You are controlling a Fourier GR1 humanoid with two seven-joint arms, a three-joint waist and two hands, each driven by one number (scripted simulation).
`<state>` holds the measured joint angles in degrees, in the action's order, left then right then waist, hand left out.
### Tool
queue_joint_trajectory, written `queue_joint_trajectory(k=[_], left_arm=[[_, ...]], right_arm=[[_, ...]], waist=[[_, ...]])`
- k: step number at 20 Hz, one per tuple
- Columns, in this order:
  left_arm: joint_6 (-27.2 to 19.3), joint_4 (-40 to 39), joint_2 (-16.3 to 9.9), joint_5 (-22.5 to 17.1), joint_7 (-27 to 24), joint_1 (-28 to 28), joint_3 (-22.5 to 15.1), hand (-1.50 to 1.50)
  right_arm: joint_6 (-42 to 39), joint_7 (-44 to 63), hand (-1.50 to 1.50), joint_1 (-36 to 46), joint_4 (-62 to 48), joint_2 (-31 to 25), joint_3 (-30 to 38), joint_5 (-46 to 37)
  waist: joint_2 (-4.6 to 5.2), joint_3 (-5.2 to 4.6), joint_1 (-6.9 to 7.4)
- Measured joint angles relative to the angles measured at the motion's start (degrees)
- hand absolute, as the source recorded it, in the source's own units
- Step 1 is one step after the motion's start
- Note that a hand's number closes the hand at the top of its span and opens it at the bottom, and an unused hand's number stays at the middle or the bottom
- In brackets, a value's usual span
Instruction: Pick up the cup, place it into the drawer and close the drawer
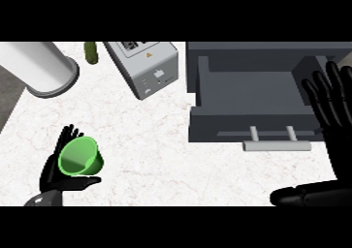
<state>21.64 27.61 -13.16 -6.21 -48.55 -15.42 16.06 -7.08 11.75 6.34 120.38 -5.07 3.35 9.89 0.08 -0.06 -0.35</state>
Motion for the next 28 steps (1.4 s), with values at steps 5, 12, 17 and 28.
queue_joint_trajectory(k=[5,12,17,28], left_arm=[[2.65,-1.31,0.63,-0.95,0.44,-1.02,-0.66,1.5],[4.53,-1.06,1.2,-1.7,-0.69,-2.24,-1.66,1.5],[2.47,1.04,1.46,-1.61,-3.32,-1.33,-2.15,1.5],[-6.61,7.05,5.93,-4.08,-6.91,-2.16,-0.46,1.5]], right_arm=[[-0.47,-1.26,-1.5,-0.49,-1.35,0.02,-0.06,-0.52],[0.48,-0.99,-1.5,0.93,-1.92,0.39,-0.57,-1.7],[-0.03,-0.84,-1.5,0.33,-1.27,-0.07,0.21,-0.7],[-0.98,-2.24,-1.5,-1.97,-0.56,-0.24,0.47,-0.5]], waist=[[0.02,0.0,0.02],[0.03,-0.03,0.02],[-0.02,0.0,0.11],[-0.1,0.04,0.19]])
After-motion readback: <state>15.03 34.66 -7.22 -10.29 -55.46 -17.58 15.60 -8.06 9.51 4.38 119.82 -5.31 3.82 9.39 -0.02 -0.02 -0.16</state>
